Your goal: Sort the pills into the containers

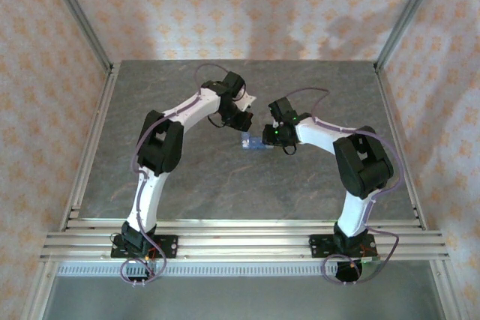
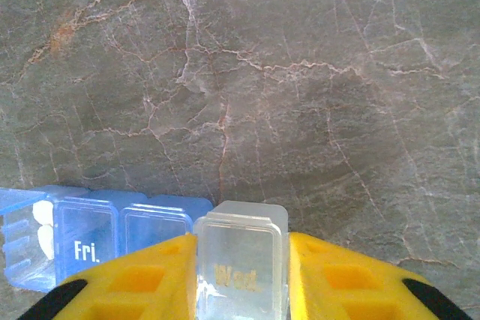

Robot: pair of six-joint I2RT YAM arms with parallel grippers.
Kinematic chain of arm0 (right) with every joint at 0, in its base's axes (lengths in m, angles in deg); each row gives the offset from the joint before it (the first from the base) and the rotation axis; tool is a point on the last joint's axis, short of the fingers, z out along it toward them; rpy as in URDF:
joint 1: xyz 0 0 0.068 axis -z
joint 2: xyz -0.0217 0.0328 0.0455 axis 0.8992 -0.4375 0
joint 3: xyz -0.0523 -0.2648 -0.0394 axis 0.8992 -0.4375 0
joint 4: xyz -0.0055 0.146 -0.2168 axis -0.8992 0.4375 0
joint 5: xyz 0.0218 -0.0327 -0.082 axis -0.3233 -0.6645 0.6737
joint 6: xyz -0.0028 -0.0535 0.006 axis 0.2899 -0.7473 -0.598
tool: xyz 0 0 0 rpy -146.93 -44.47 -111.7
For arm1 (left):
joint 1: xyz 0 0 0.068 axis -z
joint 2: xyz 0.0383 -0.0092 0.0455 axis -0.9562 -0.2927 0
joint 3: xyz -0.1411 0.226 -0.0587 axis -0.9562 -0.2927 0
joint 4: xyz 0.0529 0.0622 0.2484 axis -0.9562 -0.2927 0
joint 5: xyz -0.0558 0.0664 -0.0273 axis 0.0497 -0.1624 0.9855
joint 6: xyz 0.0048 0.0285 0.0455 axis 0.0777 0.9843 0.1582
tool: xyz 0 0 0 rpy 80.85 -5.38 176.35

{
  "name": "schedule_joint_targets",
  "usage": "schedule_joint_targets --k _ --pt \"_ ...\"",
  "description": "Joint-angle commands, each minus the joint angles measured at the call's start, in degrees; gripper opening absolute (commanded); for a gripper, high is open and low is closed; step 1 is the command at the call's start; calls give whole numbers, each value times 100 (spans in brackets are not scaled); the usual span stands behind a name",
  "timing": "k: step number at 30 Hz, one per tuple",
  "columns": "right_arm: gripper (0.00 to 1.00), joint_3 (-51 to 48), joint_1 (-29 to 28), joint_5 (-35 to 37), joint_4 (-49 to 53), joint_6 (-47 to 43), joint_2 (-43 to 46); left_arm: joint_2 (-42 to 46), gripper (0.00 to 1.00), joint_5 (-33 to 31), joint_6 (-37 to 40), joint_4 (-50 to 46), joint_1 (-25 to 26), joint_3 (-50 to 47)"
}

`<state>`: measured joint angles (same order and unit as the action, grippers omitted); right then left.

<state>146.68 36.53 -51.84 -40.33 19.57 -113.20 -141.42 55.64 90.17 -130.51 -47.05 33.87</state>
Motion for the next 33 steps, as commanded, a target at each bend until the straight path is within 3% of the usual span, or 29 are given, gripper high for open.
schedule_joint_targets --k 1,33 --pt "33 -221 28 156 202 73 -87 349 0 61 60 -339 65 -134" --pt "31 -312 28 153 108 70 -155 714 0 -80 11 -107 347 -1112"
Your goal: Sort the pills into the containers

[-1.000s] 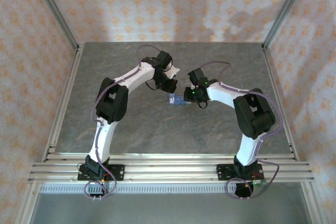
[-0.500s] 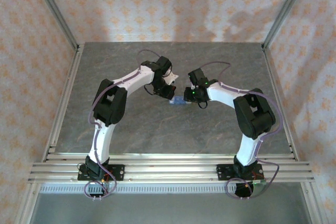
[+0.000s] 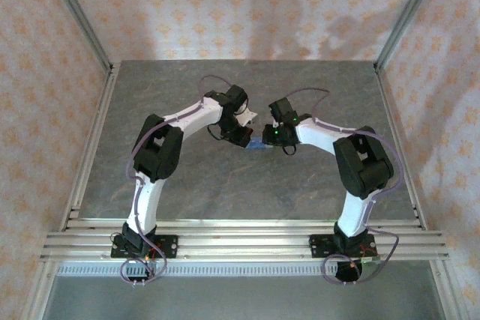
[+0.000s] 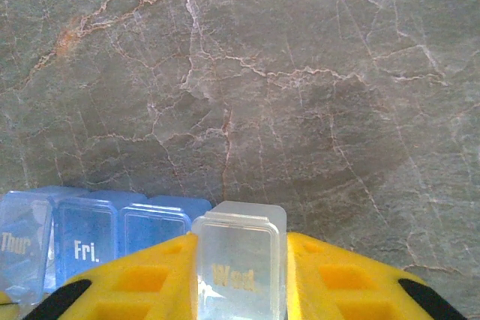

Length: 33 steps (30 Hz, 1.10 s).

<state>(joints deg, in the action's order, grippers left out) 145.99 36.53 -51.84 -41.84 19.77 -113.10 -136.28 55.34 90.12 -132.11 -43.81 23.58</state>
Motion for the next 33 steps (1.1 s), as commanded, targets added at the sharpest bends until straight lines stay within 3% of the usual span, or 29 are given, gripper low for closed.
schedule_joint_targets --k 1,22,33 --pt "31 -243 28 153 255 56 -164 206 0 -71 12 85 19 -105" --pt "30 -268 26 118 250 36 -215 19 0 -297 -81 641 10 -555" --pt "29 -250 26 109 247 39 -263 252 0 -344 -115 782 7 -251"
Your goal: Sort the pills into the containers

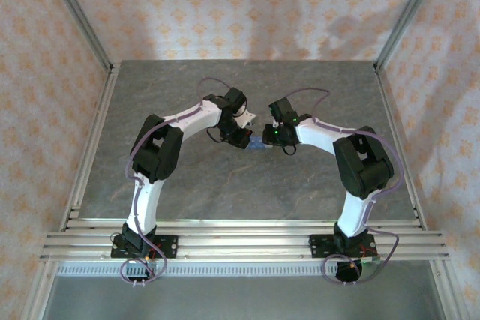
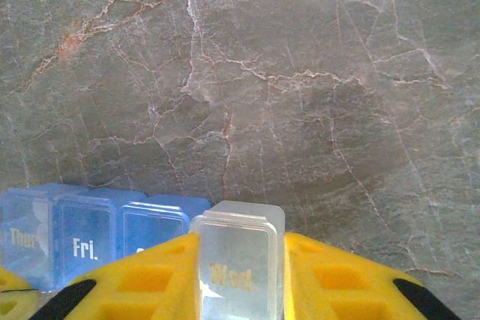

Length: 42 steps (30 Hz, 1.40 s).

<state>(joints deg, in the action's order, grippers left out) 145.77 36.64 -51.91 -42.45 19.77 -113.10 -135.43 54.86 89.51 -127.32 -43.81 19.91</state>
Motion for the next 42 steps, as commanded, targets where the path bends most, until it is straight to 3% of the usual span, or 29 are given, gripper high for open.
schedule_joint_targets --k 1,19,42 --pt "29 -229 17 116 307 37 -264 201 0 -338 -61 364 9 130" --pt "28 -203 16 77 301 41 -314 437 0 -787 -97 821 6 99" --pt "27 -229 13 79 272 72 -318 446 0 -834 -40 892 27 -422"
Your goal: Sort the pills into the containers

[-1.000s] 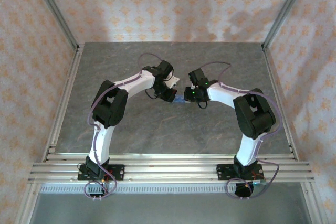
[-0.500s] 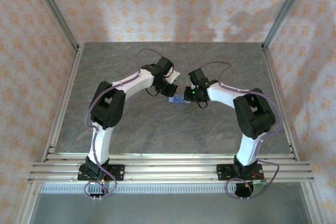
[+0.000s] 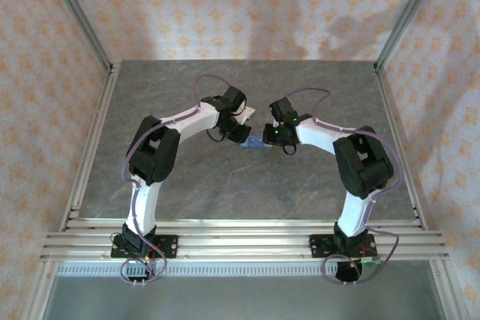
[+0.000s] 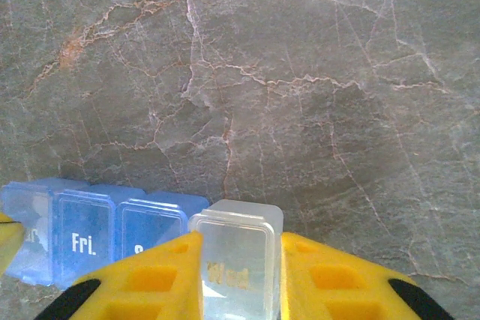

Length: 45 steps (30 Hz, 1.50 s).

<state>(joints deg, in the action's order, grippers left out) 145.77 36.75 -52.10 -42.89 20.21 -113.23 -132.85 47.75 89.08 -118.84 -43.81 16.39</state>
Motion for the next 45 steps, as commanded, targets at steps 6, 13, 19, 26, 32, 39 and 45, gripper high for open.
schedule_joint_targets --k 6,13,19,26,32,39,45 --pt "27 -204 2 98 329 23 -307 240 0 -103 34 22 119 -152" --pt "27 -211 5 100 315 23 -332 226 0 -235 62 44 210 -261" --pt "27 -213 6 107 311 36 -313 168 0 -360 62 -3 241 -246" --pt "27 -221 3 100 299 41 -331 113 0 -609 43 58 281 -439" --pt "27 -229 2 91 281 82 -336 -20 0 -874 -134 466 378 -961" --pt "27 -168 6 73 331 72 -336 -55 0 -925 -209 572 407 -1105" --pt "27 -52 6 84 421 59 -313 293 0 -721 -230 486 409 -683"
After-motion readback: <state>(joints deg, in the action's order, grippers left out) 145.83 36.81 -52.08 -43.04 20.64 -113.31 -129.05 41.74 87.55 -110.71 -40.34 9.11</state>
